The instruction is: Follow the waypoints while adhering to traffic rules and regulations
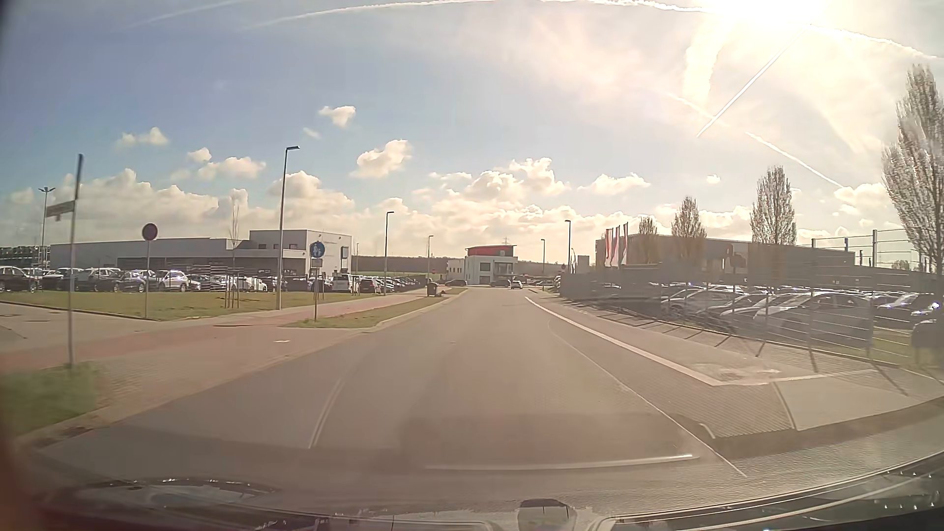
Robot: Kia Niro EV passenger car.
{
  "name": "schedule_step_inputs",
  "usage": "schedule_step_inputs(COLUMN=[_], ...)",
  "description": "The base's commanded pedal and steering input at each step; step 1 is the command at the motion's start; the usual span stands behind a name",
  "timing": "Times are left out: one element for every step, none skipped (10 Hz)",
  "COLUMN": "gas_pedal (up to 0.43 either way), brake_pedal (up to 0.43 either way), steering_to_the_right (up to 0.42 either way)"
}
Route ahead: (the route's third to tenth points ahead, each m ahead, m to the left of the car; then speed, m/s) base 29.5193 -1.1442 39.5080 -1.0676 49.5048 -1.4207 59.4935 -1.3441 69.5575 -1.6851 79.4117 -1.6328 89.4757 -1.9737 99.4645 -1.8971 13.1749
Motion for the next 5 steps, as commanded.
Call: schedule_step_inputs(gas_pedal=[0.087,0.087,0.087,0.079,0.079], brake_pedal=[0.0,0.0,0.0,0.0,0.0], steering_to_the_right=[0.008,0.008,0.008,0.007,0.007])
